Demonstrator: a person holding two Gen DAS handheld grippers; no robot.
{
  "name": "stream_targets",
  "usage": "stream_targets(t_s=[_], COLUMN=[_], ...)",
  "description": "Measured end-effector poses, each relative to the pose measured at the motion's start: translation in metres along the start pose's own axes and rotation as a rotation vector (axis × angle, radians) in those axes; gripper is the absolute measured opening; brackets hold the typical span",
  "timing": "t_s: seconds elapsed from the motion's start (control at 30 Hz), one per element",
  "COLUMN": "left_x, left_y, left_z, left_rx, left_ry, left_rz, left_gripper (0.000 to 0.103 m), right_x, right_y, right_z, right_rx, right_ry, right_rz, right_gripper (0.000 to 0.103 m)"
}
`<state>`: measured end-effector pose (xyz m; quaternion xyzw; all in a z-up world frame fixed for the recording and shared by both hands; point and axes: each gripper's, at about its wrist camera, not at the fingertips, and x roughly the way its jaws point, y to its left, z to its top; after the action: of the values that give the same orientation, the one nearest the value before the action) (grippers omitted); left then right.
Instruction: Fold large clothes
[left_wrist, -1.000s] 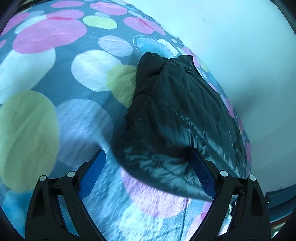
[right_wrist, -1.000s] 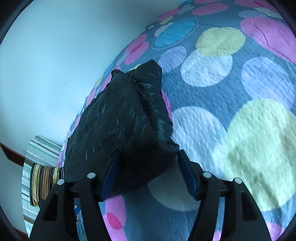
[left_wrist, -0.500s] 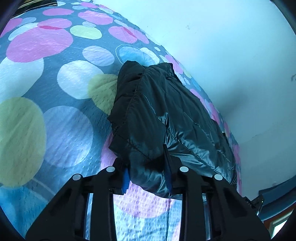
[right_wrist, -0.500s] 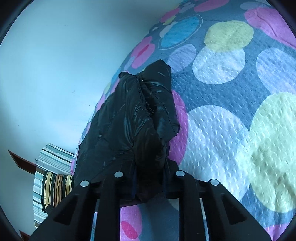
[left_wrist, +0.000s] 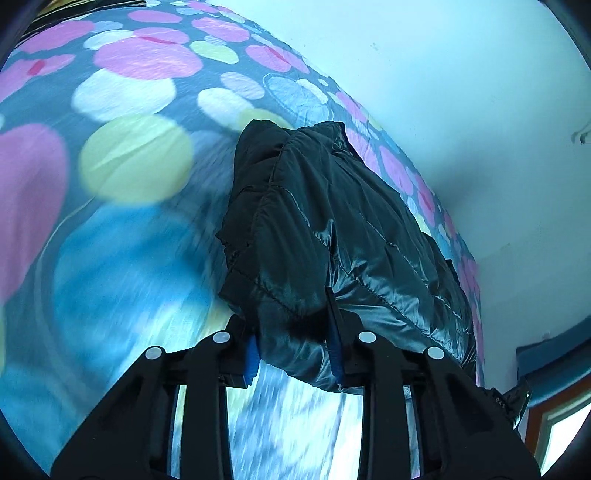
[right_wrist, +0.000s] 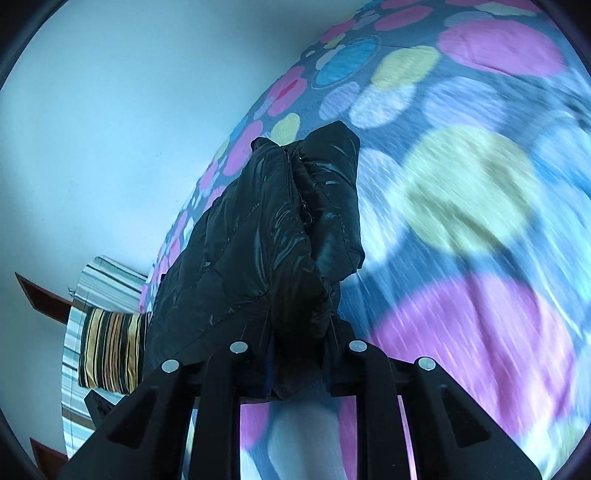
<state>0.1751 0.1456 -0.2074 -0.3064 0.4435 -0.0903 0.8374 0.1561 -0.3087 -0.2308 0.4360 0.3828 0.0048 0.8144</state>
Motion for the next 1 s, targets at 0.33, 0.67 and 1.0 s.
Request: stream_targets(t_s=[0.33,0.67,1.0], left_x=[-0.022,-0.025,-0.031], left_y=[0.018,0.015,0.014], left_z=[-0.038,-0.042,-0.045], left_rx=[0.029,0.081,0.131], left_ry=[0.021,-0.01,-0.029], left_rz=[0.013,0.085,0.146], left_gripper=[0.031,0.05,0.07], right_x=[-0.028,-0.036,-0.064], right_y=[-0.024,-0.038,-0.047], right_z=[-0.035,-0.04,-0.045], right_rx=[0.005,0.059,0.054], right_ry=[0.04,0.043,0.013], right_rz=[0.002,0.049,-0.002], right_gripper=[0.02,0.033,0.045])
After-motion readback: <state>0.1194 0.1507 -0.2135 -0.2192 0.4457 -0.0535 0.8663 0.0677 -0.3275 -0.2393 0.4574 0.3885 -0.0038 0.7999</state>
